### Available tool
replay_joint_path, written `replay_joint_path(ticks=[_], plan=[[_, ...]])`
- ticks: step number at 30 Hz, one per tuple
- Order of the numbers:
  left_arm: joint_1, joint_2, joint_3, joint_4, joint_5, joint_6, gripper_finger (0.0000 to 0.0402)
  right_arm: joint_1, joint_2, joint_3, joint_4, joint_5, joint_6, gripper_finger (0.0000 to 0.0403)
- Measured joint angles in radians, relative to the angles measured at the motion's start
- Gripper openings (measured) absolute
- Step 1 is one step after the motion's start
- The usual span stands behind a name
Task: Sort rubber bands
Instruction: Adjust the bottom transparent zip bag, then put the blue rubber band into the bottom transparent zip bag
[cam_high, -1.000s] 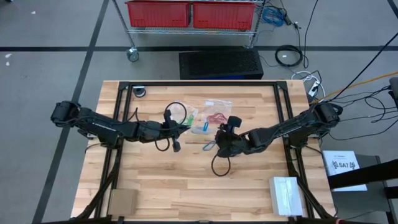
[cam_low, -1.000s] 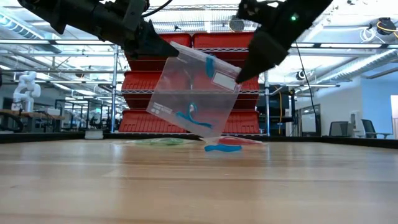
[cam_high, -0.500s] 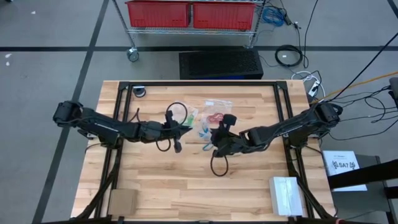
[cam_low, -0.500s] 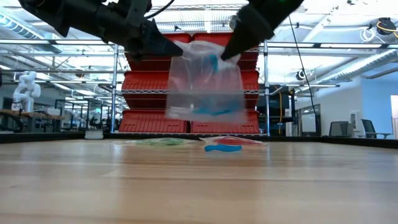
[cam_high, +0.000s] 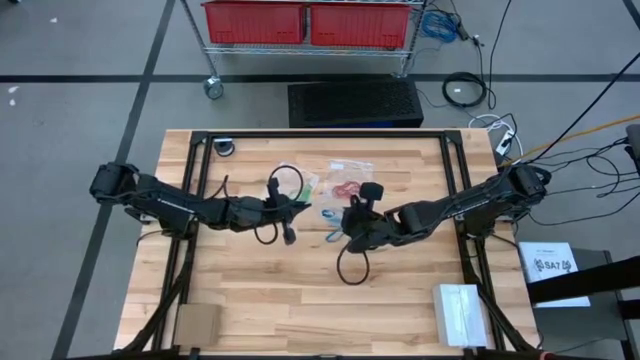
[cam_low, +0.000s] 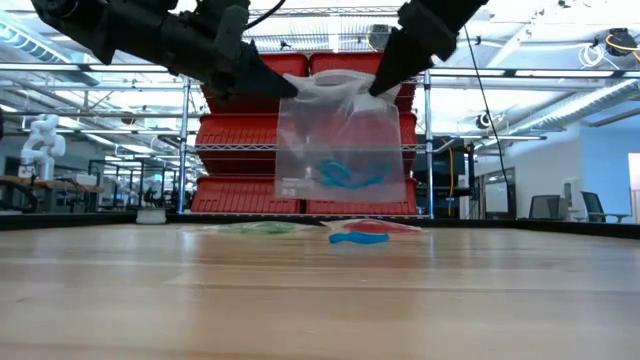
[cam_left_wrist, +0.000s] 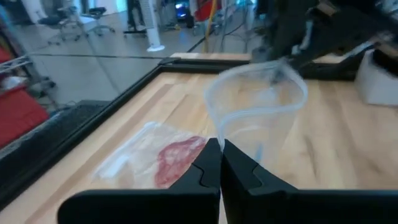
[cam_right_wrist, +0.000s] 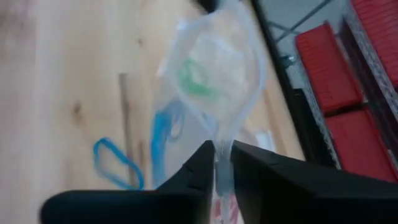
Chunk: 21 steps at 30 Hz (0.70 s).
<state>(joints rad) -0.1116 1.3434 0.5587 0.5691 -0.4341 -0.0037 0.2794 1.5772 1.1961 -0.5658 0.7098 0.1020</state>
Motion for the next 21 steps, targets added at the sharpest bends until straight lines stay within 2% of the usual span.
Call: replay_joint_path(ticks=[4, 9, 11, 21], plan=[[0.001, 0.0, 0.0, -0.045, -0.089, 0.018, 0.0001, 0.023, -0.003, 0.0, -0.053, -0.07, 0.032, 0.0088], [0.003, 0.0, 0.0, -0.063, -0.104, 0.02, 0.0001, 0.032, 0.004, -0.019, -0.031, -0.306, 0.117, 0.015], [0.008, -0.004, 0.0, -0.066, -0.104, 0.021, 0.0001, 0.029, 0.017, -0.05, -0.011, -0.368, 0.122, 0.0172], [0.01, -0.102, -0.001, -0.128, -0.109, 0.037, 0.0001, -0.097, 0.081, -0.209, 0.296, -0.546, 0.047, 0.0257]])
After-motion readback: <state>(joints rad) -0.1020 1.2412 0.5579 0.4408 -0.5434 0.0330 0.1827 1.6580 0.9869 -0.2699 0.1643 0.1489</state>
